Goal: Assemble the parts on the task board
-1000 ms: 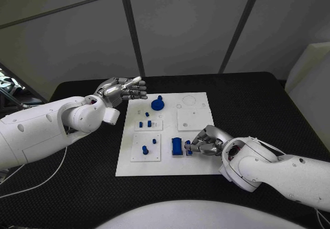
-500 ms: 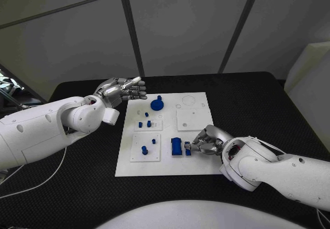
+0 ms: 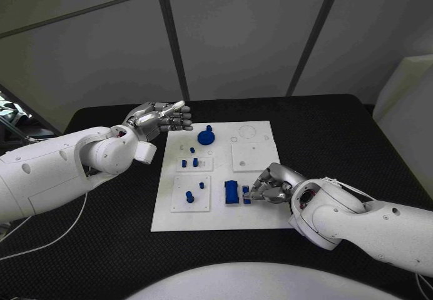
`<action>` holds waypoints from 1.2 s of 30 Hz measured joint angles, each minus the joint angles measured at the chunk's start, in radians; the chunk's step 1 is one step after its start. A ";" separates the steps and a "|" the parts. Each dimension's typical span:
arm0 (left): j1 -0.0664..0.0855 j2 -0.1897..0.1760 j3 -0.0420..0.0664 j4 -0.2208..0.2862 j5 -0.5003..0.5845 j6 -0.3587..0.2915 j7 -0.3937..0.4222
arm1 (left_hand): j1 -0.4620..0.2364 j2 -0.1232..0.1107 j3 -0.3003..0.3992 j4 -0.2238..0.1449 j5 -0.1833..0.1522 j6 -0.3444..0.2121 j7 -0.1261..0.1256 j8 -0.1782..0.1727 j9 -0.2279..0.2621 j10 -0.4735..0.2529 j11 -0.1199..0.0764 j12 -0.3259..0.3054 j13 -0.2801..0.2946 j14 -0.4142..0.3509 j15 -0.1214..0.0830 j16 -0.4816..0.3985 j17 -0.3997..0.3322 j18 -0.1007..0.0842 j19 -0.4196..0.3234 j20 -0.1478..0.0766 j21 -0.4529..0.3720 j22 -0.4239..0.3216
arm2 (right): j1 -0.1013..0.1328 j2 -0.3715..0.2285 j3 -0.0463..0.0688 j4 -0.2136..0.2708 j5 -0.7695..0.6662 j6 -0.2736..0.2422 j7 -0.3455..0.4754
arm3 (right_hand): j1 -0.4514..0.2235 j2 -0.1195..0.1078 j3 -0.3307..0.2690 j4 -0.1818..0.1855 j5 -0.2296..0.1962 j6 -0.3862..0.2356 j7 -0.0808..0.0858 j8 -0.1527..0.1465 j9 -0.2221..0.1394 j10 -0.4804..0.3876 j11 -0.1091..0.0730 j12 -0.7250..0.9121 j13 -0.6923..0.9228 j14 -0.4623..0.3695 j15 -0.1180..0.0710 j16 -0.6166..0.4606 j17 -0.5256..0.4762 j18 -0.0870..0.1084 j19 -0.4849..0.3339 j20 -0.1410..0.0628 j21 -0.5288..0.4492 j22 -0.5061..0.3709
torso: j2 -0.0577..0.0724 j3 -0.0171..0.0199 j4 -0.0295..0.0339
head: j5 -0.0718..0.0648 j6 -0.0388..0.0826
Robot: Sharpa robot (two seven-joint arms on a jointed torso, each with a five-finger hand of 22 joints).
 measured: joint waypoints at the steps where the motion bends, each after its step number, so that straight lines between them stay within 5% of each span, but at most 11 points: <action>1: 0.000 0.000 0.000 0.000 0.000 0.000 0.000 | 0.000 0.000 0.000 0.000 0.000 0.000 0.000 0.000 0.000 0.000 0.000 0.000 0.000 0.000 0.000 0.000 0.000 0.000 0.000 0.000 0.000 0.000 | 0.000 0.000 0.000 0.000 -0.004 0.002 0.001 | 0.001 0.001 -0.003 -0.003 -0.005 0.000 0.000 0.000 0.000 0.000 0.000 0.000 0.001 0.000 0.000 0.000 0.000 0.000 0.000 0.000 0.000 0.000 | 0.000 0.0000 0.0000 | 0.000 0.000; 27: 0.000 -0.001 0.000 0.000 0.000 0.001 -0.003 | 0.000 0.000 0.000 0.000 0.000 0.000 0.000 0.000 0.000 0.000 0.000 0.000 0.000 0.000 0.000 0.000 0.000 0.000 0.000 0.000 0.000 0.000 | -0.001 0.021 -0.001 -0.058 -0.038 -0.003 0.045 | -0.019 0.030 -0.024 0.016 -0.080 0.000 0.000 0.012 0.016 -0.002 0.002 0.002 0.030 0.000 0.000 0.000 0.000 0.000 0.000 0.000 0.000 0.000 | 0.001 -0.0004 0.0007 | 0.003 -0.002; 33: 0.000 -0.001 0.000 0.000 0.000 0.001 -0.003 | 0.000 0.000 0.000 0.000 0.000 0.000 0.000 0.000 0.000 0.000 0.000 0.000 0.000 0.000 0.000 0.000 0.000 0.000 0.000 0.000 0.000 0.000 | -0.001 -0.003 -0.002 -0.027 -0.029 -0.016 0.075 | -0.043 0.018 -0.050 0.028 -0.056 -0.002 0.002 0.012 0.020 -0.002 0.002 -0.004 0.030 0.000 0.000 -0.003 0.000 0.000 0.000 0.000 -0.005 0.000 | 0.000 -0.0003 -0.0005 | 0.004 0.000; 36: 0.000 0.000 0.000 -0.002 0.000 0.001 -0.003 | 0.000 0.000 0.000 0.000 0.000 0.000 0.000 0.000 0.000 -0.001 -0.001 0.000 0.000 0.000 0.000 0.000 0.000 0.000 0.000 0.000 0.000 0.000 | -0.001 -0.022 -0.001 -0.007 -0.013 -0.025 0.107 | -0.063 0.009 -0.071 0.038 -0.010 -0.026 0.010 0.004 0.020 -0.002 0.002 -0.027 0.028 0.000 0.000 -0.014 0.000 0.000 0.000 0.000 -0.023 0.000 | -0.001 -0.0003 -0.0007 | 0.001 0.004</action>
